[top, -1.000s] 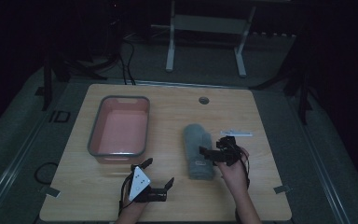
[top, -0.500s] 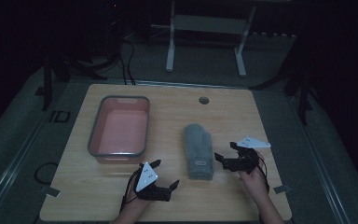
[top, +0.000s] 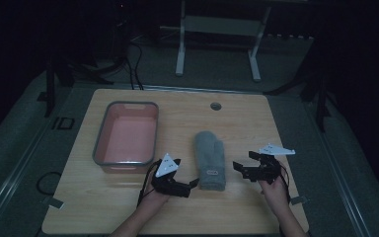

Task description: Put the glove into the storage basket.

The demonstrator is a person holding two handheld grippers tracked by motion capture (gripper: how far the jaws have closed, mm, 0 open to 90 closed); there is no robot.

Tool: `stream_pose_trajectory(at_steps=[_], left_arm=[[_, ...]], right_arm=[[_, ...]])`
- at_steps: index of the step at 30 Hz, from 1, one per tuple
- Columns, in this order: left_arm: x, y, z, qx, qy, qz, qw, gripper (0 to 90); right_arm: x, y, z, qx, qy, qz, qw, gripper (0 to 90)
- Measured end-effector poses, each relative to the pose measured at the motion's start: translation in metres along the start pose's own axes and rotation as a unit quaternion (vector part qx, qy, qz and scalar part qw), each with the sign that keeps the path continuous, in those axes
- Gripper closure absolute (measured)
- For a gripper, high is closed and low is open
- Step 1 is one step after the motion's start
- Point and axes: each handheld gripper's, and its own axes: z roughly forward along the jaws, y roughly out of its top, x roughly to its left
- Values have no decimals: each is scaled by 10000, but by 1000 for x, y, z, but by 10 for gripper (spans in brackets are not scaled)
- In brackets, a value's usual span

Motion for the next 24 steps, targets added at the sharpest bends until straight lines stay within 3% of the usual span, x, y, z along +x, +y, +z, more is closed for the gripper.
stream_pose_trajectory(at_steps=[3,4,7,9,12,16,19,24], left_arm=[[3,12,7,100,123,-62,9999,30],[4,15,10,135,185,-86,9997,31],[5,21,18,275,370,-19,9989,47],[4,23,24,316,369,-24,9988,58],[4,23,32,341,352,-81,9988,78],[5,22,42,434,369,-276,9980,143],[5,22,53,702,551,-216,9958,147],[6,19,63,967,667,-327,9925,154]], right_arm=[[-3,7,2,-34,346,340,9988,158],[-2,10,3,-49,408,349,9985,149],[6,17,10,-103,314,252,9991,132],[12,20,18,-78,266,154,9995,142],[16,23,30,-65,82,55,9999,253],[15,22,45,-6,77,231,9997,388],[16,16,55,119,156,337,9992,406],[16,2,67,412,59,397,9983,407]])
